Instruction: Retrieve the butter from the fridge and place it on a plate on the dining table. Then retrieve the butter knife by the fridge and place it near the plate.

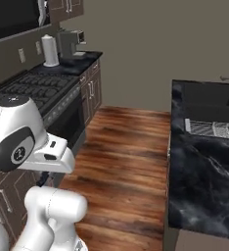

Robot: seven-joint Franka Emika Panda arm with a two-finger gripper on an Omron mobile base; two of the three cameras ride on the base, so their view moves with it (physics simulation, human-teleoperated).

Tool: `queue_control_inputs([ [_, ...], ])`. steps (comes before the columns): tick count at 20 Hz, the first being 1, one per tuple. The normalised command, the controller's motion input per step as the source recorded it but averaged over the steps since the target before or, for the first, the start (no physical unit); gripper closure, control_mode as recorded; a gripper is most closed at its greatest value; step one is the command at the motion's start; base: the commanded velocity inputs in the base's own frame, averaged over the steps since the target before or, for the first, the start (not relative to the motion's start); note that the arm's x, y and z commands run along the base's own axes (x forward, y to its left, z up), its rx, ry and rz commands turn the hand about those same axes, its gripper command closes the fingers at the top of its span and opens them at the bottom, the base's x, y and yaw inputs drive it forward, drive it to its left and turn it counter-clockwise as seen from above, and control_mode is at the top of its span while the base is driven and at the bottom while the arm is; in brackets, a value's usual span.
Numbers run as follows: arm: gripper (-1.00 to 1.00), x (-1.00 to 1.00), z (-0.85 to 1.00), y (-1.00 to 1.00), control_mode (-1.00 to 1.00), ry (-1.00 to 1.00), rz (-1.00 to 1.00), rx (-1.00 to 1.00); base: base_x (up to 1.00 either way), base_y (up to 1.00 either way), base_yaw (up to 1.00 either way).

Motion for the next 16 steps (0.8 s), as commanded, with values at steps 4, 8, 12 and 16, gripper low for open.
queue_control_inputs([
  [4,1.0,0.0,0.0,0.0,1.0,0.0,0.0,0.0,1.0,0.01,-0.19],
  [8,1.0,0.0,0.0,0.0,1.0,0.0,0.0,0.0,1.0,0.21,-0.22],
  [12,1.0,0.0,0.0,0.0,1.0,0.0,0.0,0.0,1.0,0.33,-0.23],
  [16,1.0,0.0,0.0,0.0,1.0,0.0,0.0,0.0,1.0,0.35,-0.23],
])
